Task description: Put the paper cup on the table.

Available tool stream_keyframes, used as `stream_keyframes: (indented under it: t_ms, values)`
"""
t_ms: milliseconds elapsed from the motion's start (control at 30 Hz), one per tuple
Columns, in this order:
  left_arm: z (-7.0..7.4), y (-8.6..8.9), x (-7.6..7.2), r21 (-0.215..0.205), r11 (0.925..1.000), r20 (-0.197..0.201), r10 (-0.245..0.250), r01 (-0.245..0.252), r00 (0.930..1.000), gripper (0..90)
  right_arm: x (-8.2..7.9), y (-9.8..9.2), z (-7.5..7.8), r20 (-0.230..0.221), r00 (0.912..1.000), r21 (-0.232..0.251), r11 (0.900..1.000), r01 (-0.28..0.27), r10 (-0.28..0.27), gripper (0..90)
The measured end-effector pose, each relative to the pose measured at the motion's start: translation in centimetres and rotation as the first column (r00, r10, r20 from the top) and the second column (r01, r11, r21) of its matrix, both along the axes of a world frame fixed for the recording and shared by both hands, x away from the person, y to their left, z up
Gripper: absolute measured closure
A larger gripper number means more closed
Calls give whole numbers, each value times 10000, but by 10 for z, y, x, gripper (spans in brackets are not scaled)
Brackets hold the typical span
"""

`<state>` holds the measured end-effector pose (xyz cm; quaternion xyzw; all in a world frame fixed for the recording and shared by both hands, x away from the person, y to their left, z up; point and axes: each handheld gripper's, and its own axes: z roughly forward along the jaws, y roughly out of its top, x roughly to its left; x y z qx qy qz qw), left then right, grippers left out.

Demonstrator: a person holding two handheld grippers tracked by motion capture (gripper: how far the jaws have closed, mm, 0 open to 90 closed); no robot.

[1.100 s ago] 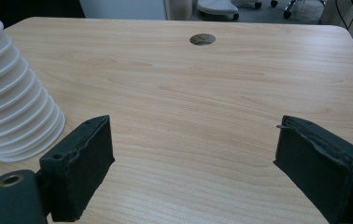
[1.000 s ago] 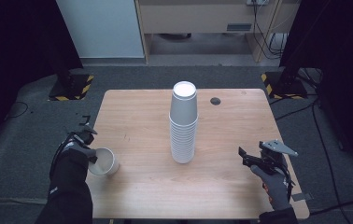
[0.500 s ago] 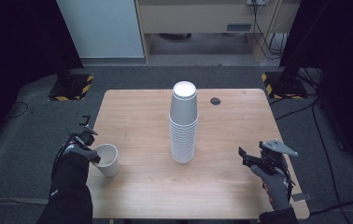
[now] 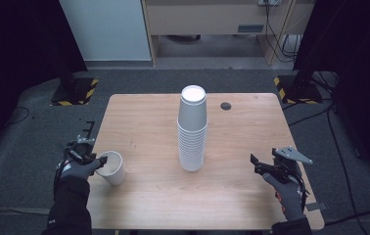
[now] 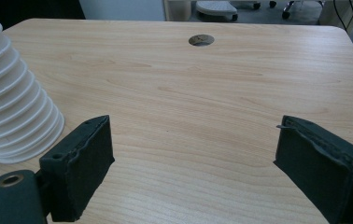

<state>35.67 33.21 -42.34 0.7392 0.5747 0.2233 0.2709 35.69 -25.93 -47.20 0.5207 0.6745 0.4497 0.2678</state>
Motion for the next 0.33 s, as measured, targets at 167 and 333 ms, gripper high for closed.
stream_keyframes:
  t_ms: [167, 333]
  values:
    - [-9, 0, -26, -885, 9956, 2996, 568, -316, 9524, 434, 0, -1, 0, 20, 10000, -14, 10000, 18, -18, 112]
    - [-16, -5, -36, -968, 9939, 4265, 890, -525, 9001, 414, 0, -1, 0, -6, 10000, 7, 10000, 33, -33, 112]
